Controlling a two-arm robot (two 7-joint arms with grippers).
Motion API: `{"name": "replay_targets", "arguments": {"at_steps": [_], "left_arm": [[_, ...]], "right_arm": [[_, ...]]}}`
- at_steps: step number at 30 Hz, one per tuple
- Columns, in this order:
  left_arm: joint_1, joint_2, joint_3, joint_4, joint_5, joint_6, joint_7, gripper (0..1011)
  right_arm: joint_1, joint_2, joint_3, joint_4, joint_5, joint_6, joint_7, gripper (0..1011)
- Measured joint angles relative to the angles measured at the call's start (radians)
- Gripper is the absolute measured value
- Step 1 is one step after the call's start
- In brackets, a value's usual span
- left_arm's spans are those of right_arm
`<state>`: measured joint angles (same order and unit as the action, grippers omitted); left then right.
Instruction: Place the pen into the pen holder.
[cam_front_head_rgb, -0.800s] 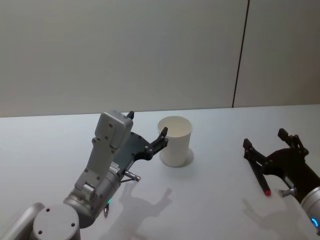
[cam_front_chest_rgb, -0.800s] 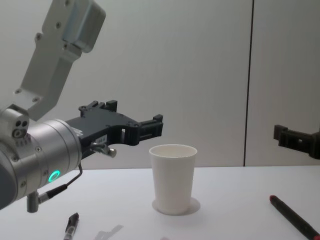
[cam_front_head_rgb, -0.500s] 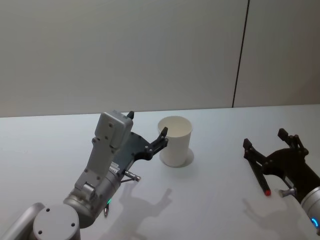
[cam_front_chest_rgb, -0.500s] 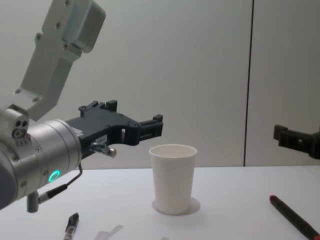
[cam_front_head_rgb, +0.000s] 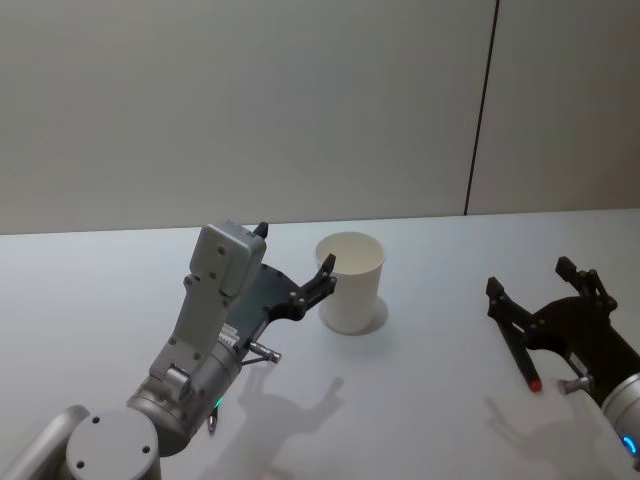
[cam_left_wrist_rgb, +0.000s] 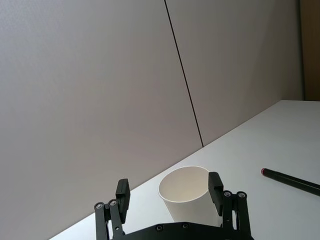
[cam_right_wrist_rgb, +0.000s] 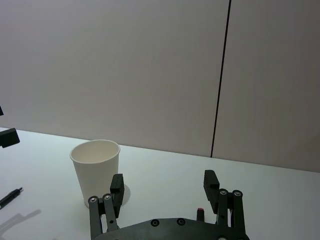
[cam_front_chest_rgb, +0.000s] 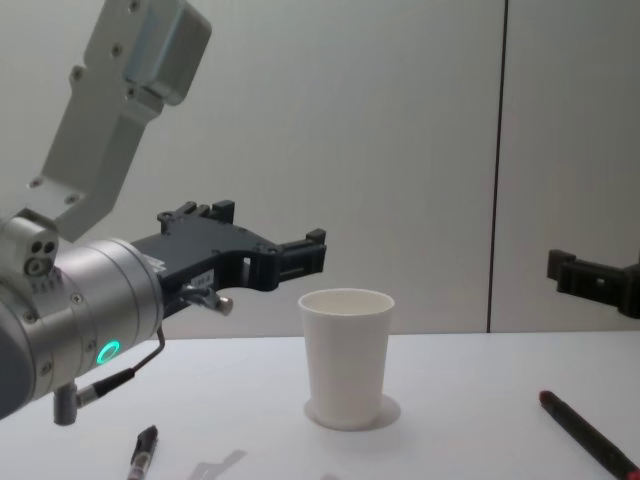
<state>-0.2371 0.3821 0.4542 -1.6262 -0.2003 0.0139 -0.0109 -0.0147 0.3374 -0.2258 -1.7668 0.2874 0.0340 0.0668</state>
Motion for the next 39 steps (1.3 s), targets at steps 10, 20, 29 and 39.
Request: {"name": "replay_targets", "arguments": {"at_steps": [10, 20, 29, 39], "left_arm": [[0.0, 0.0, 0.0, 0.0, 0.0, 0.0, 0.0, 1000], [0.0, 0.0, 0.0, 0.0, 0.0, 0.0, 0.0, 1000], [0.0, 0.0, 0.0, 0.0, 0.0, 0.0, 0.0, 1000], [0.0, 0.0, 0.0, 0.0, 0.0, 0.0, 0.0, 1000]], "right_arm": [[0.0, 0.0, 0.0, 0.0, 0.0, 0.0, 0.0, 1001], [0.007, -0.009, 0.0, -0.009, 0.008, 0.053, -0.01, 1001], [0.03, -0.026, 0.005, -0.022, 0.042, 0.183, -0.044, 1001], [0.07, -0.042, 0.015, -0.021, 0.067, 0.33, -0.069, 1001]]}}
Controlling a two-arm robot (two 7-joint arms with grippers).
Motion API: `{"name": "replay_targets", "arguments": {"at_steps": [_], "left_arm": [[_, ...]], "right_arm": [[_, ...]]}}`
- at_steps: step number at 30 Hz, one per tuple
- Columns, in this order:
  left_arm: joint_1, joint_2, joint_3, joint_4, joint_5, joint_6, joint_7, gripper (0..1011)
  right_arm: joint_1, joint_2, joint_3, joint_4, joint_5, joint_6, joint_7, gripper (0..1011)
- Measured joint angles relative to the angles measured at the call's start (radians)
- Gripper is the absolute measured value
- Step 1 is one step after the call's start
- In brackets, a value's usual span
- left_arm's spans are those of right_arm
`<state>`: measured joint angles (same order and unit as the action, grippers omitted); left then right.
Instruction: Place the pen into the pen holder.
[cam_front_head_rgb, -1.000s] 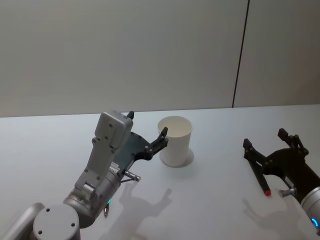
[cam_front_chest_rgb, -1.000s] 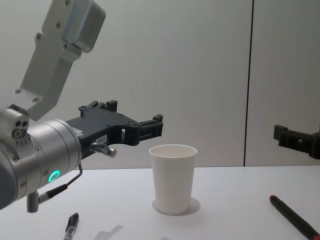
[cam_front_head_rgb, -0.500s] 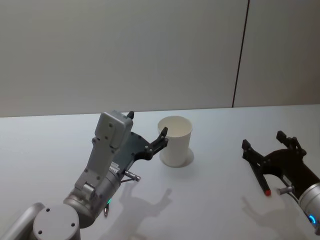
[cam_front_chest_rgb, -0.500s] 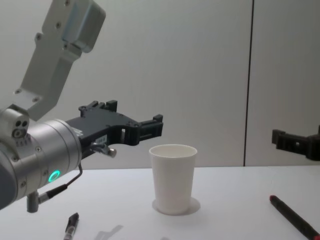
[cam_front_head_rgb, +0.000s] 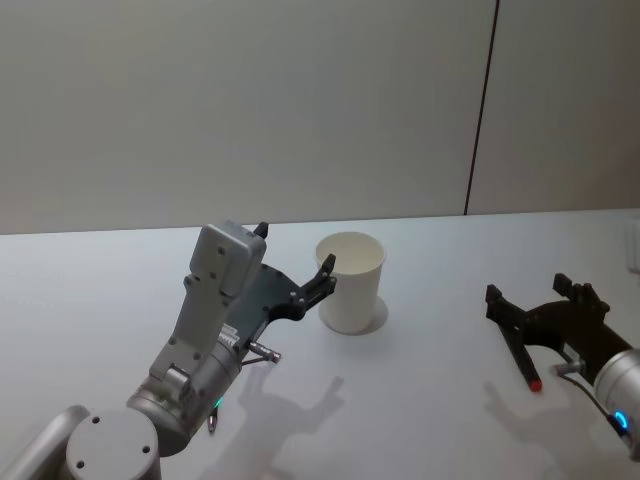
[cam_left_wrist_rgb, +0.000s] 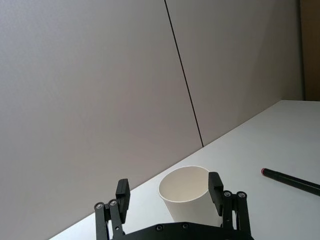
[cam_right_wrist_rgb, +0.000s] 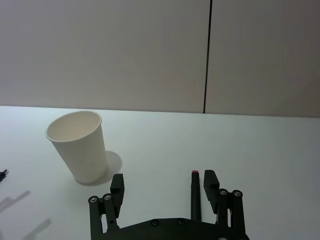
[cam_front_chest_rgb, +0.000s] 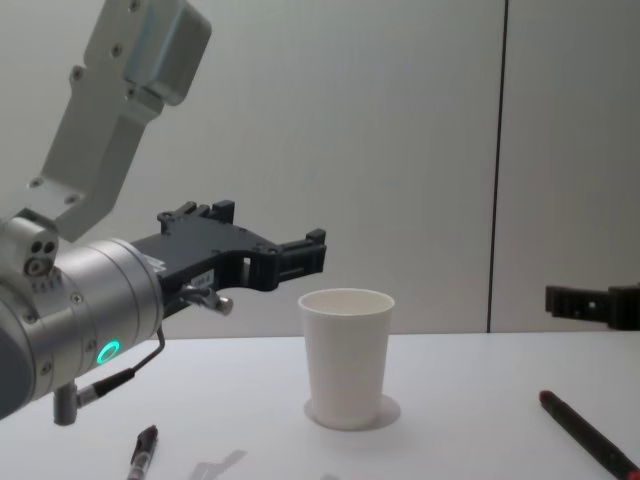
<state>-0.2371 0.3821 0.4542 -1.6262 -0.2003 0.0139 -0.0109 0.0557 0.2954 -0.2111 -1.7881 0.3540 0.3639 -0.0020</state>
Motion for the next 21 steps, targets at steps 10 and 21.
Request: {"name": "replay_targets", "arguments": {"at_steps": [10, 21], "left_arm": [[0.0, 0.0, 0.0, 0.0, 0.0, 0.0, 0.0, 1000], [0.0, 0.0, 0.0, 0.0, 0.0, 0.0, 0.0, 1000]], "right_arm": [[0.056, -0.013, 0.01, 0.032, 0.01, 0.129, -0.004, 1001], [0.157, -0.026, 0.028, 0.116, 0.004, 0.271, 0.01, 1001]]}}
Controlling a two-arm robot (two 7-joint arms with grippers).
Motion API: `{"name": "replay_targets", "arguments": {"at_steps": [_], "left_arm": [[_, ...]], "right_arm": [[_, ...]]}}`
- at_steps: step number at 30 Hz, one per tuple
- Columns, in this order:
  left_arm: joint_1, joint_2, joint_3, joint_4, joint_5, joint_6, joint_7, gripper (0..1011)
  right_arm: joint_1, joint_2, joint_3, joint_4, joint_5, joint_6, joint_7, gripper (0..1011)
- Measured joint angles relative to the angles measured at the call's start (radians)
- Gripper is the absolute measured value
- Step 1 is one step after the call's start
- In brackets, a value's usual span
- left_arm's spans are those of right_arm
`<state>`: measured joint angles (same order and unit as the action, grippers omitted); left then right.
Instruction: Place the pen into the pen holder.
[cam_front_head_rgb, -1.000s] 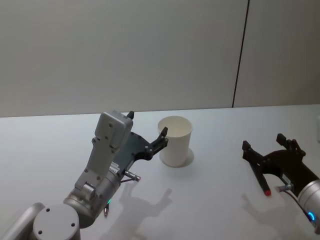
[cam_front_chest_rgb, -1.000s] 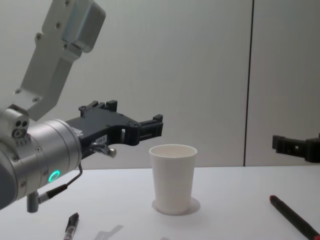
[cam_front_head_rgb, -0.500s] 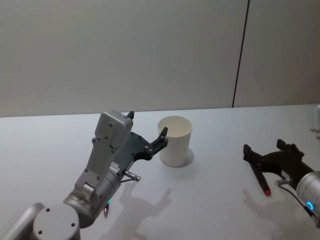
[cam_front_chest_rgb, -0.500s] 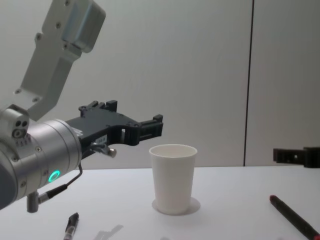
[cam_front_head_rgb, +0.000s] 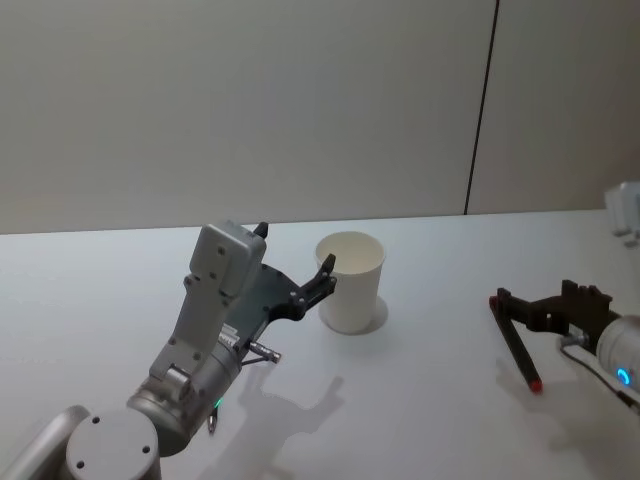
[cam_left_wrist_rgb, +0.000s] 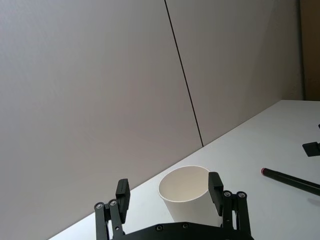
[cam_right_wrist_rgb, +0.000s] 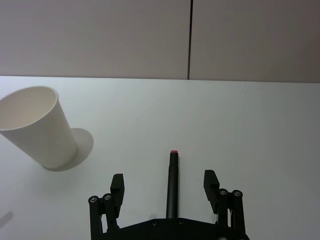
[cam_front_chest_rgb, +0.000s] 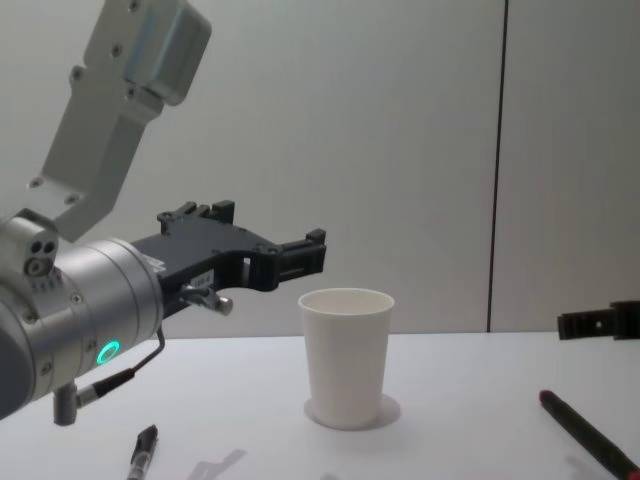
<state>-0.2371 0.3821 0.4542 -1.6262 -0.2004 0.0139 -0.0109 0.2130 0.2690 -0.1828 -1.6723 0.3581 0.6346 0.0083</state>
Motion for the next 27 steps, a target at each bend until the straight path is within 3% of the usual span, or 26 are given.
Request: {"name": "replay_targets", "arguments": {"at_steps": [14, 27], "left_arm": [[0.0, 0.0, 0.0, 0.0, 0.0, 0.0, 0.0, 1000], [0.0, 0.0, 0.0, 0.0, 0.0, 0.0, 0.0, 1000]], "right_arm": [[0.126, -0.014, 0.015, 0.135, -0.026, 0.111, 0.05, 1001], [0.24, -0.035, -0.004, 0.293, -0.096, 0.181, 0.135, 1002]]}}
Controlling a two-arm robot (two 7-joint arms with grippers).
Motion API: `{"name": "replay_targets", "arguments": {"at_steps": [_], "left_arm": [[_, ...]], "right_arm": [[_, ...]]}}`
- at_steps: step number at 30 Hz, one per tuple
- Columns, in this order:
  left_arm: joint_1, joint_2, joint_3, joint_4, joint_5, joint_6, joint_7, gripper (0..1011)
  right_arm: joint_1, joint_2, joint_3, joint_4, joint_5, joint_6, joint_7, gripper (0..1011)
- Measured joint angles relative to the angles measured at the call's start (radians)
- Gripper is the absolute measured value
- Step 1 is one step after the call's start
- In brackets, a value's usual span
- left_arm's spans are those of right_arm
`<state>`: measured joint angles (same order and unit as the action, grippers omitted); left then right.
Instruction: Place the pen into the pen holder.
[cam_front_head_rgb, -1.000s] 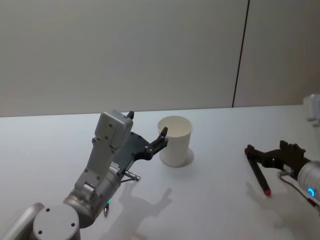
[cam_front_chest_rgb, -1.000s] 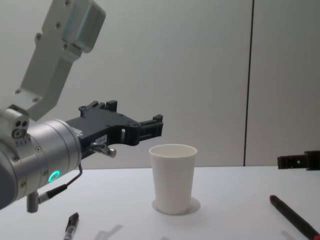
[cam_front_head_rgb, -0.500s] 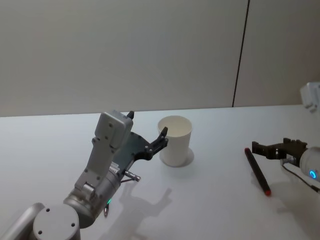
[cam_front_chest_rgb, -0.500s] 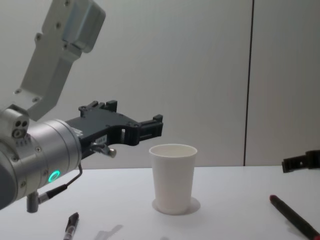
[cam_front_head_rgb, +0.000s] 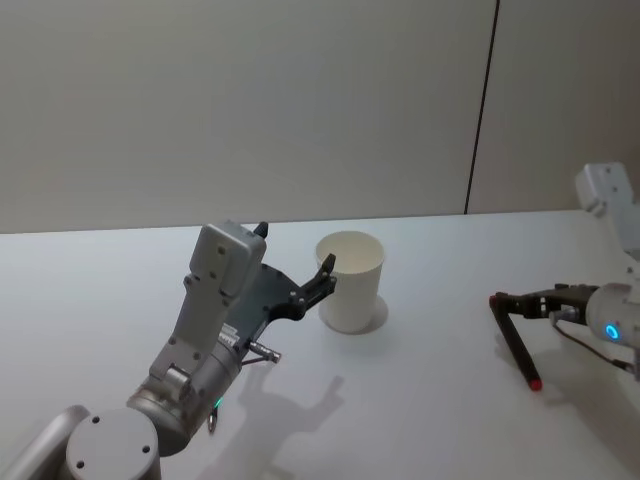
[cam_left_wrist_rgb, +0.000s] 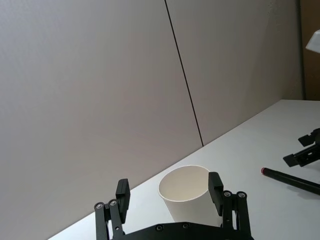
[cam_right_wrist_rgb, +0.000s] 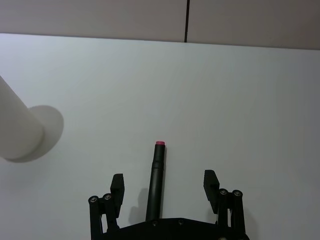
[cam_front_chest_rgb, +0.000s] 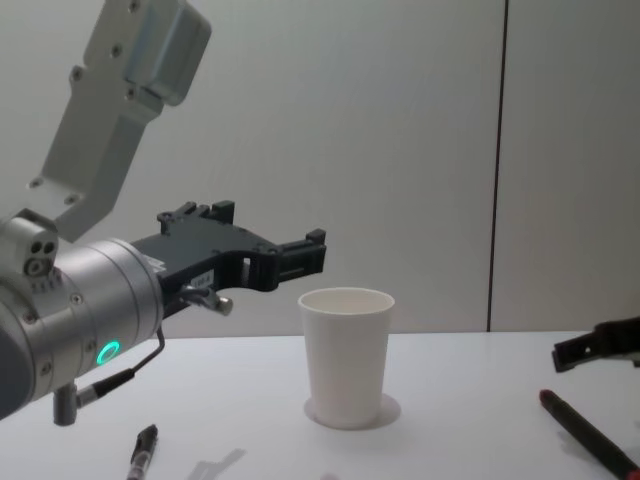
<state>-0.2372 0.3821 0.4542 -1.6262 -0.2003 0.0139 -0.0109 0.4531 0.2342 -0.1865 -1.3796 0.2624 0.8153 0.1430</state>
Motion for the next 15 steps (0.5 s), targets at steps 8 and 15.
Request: {"name": "replay_targets", "arguments": {"at_steps": [8, 15], "left_arm": [[0.0, 0.0, 0.0, 0.0, 0.0, 0.0, 0.0, 1000], [0.0, 0.0, 0.0, 0.0, 0.0, 0.0, 0.0, 1000]], "right_arm": [[0.059, -0.022, -0.023, 0.09, -0.044, 0.023, 0.04, 1001], [0.1, -0.043, -0.043, 0.149, -0.071, 0.037, 0.057, 1001]]}}
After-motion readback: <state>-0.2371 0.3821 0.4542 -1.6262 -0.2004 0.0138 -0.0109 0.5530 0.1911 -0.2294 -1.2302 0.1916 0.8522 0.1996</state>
